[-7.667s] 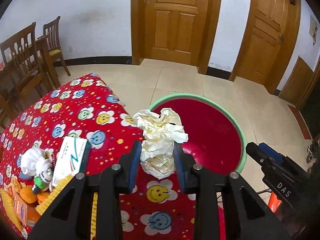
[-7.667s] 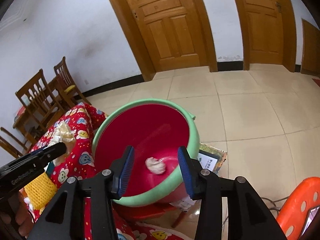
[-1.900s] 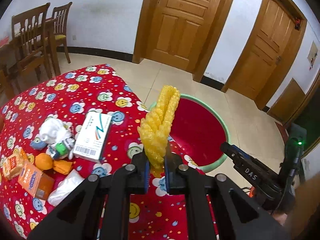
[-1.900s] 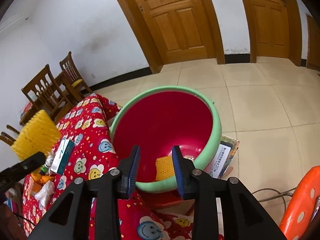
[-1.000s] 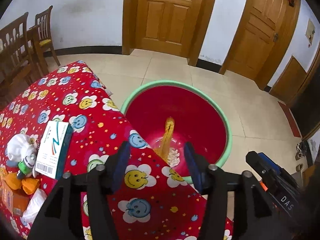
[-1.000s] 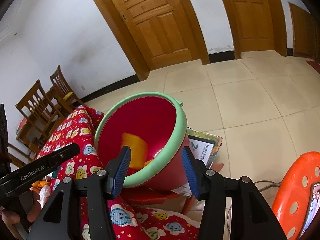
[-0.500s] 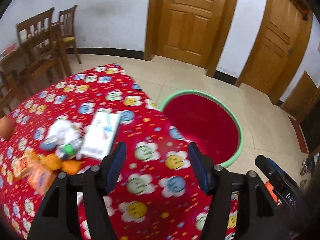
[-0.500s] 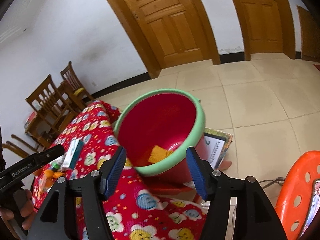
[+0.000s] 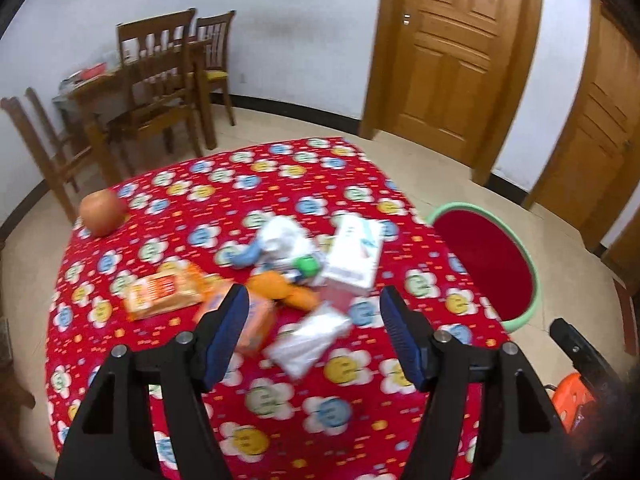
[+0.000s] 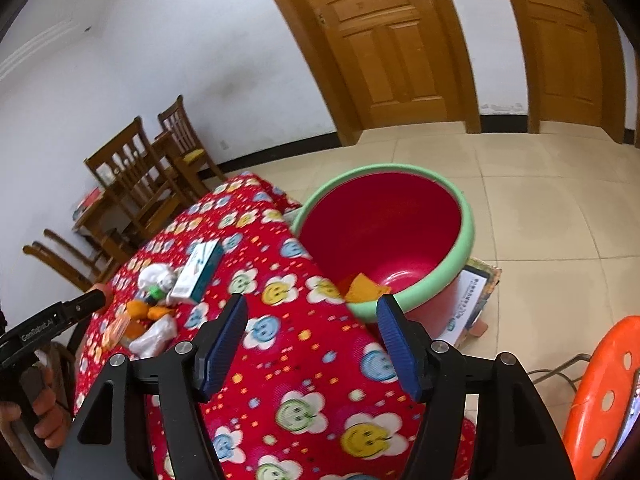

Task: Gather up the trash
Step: 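Move both tools back over the table toward the orange box, then grasp the orange box with the left gripper while the right gripper reaches the plastic bag, then carry the orange box and clear plastic bag over the red bucket and release both, then move both grippers back over the table toward the orange cloth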

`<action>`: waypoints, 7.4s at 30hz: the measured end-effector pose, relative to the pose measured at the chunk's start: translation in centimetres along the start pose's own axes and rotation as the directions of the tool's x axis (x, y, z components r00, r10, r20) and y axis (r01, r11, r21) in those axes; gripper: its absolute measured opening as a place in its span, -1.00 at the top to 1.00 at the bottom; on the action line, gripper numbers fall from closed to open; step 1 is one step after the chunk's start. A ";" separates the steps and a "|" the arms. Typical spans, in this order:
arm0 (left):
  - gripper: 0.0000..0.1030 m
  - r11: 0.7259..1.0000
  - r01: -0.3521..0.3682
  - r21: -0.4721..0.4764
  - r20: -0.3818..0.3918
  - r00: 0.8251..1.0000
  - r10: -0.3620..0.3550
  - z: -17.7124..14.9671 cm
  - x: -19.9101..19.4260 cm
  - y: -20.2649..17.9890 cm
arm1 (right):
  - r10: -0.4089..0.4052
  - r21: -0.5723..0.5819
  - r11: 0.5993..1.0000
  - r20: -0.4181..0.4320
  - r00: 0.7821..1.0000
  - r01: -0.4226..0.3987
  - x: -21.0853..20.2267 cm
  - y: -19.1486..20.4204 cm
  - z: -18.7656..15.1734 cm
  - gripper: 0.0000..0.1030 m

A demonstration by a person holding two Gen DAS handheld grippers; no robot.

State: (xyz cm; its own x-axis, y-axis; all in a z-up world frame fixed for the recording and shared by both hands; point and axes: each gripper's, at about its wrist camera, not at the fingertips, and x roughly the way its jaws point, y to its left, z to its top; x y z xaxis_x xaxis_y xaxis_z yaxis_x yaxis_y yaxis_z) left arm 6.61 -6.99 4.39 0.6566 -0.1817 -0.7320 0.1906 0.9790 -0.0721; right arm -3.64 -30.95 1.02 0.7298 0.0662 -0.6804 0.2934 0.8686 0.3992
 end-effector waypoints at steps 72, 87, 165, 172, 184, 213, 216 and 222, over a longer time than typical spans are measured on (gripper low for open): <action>-0.11 0.954 -0.121 -0.276 -0.059 0.992 0.109 -6.4 1.7 15.0 | 0.104 -0.203 0.963 -0.330 0.938 -0.179 11.7 17.5 -4.7 -0.39; -0.11 0.950 -0.111 -0.293 -0.074 0.993 0.093 -6.7 2.6 15.4 | 0.102 -0.192 0.966 -0.325 0.940 -0.171 13.6 18.4 -5.0 -0.05; -0.11 0.966 0.239 0.095 -0.104 0.968 -0.229 1.7 6.9 -9.6 | -0.071 0.075 0.995 -0.018 0.997 0.072 5.8 -5.5 4.7 -0.14; -0.11 0.952 0.263 0.156 -0.109 0.962 -0.248 1.8 7.6 -12.5 | -0.113 0.123 0.987 0.037 0.993 0.107 3.7 -6.9 4.4 -0.28; -0.11 0.928 0.297 0.224 -0.158 0.951 -0.266 1.4 10.9 -17.6 | -0.175 0.227 0.960 0.020 0.984 0.166 2.8 -10.9 3.2 -0.32; -0.36 0.955 0.227 0.191 -0.119 0.971 -0.207 0.9 8.6 -15.2 | -0.141 0.233 0.963 0.009 0.990 0.135 1.8 -10.1 2.3 -0.36; -0.36 0.961 0.217 0.169 -0.112 0.973 -0.200 0.7 7.6 -14.0 | -0.129 0.222 0.967 0.010 0.992 0.123 1.5 -9.4 2.2 -0.37; -0.36 0.974 0.179 0.140 -0.088 0.982 -0.168 0.2 5.7 -11.2 | -0.106 0.198 0.975 0.016 0.994 0.101 1.0 -8.0 2.0 -0.38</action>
State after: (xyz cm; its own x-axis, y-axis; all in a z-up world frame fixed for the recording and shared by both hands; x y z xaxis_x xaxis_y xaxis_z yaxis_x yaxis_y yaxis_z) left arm 8.39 -19.02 1.12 0.5483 -0.3347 -0.7664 0.4052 0.9080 -0.1066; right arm -4.01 -38.83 -1.64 0.7042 -0.0346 -0.7092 0.4824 0.7562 0.4421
